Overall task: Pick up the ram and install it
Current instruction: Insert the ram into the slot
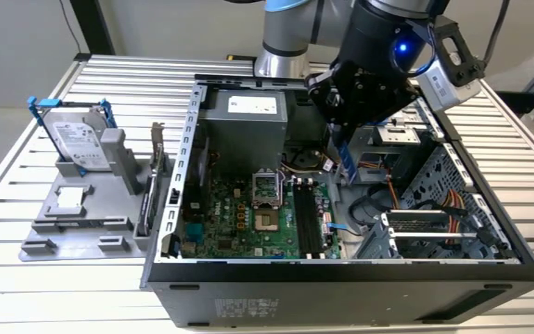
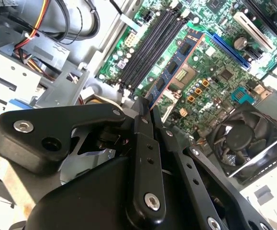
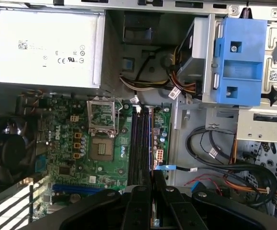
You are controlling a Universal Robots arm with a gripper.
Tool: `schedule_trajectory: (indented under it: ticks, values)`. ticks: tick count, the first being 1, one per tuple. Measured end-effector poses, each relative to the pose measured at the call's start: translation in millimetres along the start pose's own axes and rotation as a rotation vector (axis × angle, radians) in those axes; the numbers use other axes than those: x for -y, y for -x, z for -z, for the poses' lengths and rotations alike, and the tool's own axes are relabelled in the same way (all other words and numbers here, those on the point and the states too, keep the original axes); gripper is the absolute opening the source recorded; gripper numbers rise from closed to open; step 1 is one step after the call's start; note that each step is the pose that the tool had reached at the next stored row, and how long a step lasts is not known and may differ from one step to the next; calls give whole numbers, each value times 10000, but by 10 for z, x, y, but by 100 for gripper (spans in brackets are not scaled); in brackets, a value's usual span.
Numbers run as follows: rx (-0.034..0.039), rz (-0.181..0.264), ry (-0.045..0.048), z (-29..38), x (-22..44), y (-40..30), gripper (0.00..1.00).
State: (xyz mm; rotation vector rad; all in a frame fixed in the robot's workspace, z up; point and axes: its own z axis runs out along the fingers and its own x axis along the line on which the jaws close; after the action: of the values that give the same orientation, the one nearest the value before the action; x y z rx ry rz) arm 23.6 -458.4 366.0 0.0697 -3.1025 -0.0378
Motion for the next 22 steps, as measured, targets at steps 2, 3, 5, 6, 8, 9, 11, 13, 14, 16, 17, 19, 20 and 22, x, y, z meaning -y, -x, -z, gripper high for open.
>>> schedule_trajectory:
  ticks: [2, 3, 5, 6, 8, 9, 11, 13, 14, 16, 17, 19, 20, 22]
  values:
    - [0, -1, -12, -10, 0, 0, 0]
    - [-1, -1, -17, -16, 0, 1, 0]
    - [-1, -1, -26, -27, 1, 1, 0]
    - [-1, -1, -33, -33, 1, 1, 0]
    - [-2, -2, -48, -44, 1, 2, 0]
    - [-2, -2, -52, -51, 1, 2, 0]
    - [-2, -2, -57, -61, 2, 2, 0]
    - [-3, -3, -58, -67, 2, 2, 0]
    - [-3, -2, -59, -68, 2, 2, 0]
    - [-2, -2, -57, -71, 2, 2, 0]
    - [-2, -2, -57, -72, 2, 3, 0]
    - [-1, -2, -54, -81, 2, 3, 0]
    - [-2, -2, -57, -84, 2, 3, 0]
    - [-3, -2, -59, -92, 2, 3, 0]
